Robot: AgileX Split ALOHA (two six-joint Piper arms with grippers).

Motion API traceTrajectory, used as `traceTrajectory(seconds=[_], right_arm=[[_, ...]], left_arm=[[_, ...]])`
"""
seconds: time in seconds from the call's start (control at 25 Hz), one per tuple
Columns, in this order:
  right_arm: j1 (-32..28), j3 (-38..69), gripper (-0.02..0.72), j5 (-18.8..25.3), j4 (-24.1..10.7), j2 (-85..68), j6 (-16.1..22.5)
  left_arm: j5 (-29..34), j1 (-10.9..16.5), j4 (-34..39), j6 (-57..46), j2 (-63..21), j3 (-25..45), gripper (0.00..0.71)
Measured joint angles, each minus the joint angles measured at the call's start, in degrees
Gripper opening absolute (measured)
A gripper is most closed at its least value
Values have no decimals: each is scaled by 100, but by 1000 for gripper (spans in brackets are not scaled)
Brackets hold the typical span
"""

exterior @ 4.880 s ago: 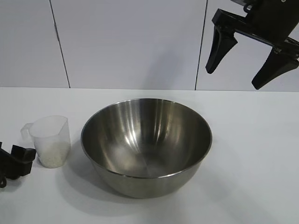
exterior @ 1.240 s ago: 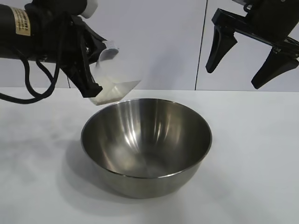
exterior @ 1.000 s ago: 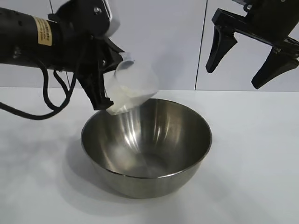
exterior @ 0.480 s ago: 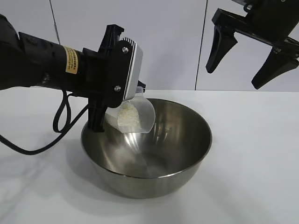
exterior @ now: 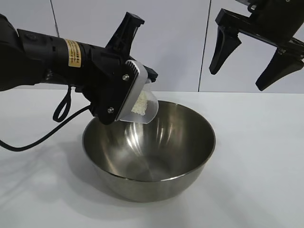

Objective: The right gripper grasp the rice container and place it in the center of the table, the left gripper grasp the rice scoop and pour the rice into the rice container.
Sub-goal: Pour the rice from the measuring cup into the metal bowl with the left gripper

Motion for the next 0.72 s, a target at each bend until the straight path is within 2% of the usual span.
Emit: traceTrajectory(seconds=[0.32, 0.72], right_arm=[[0, 0, 641, 0, 0, 0, 0], [0, 0, 641, 8, 0, 0, -52]], left_arm=[[-310, 0, 358, 734, 0, -34, 3], [-342, 45, 776, 1416, 0, -135, 3]])
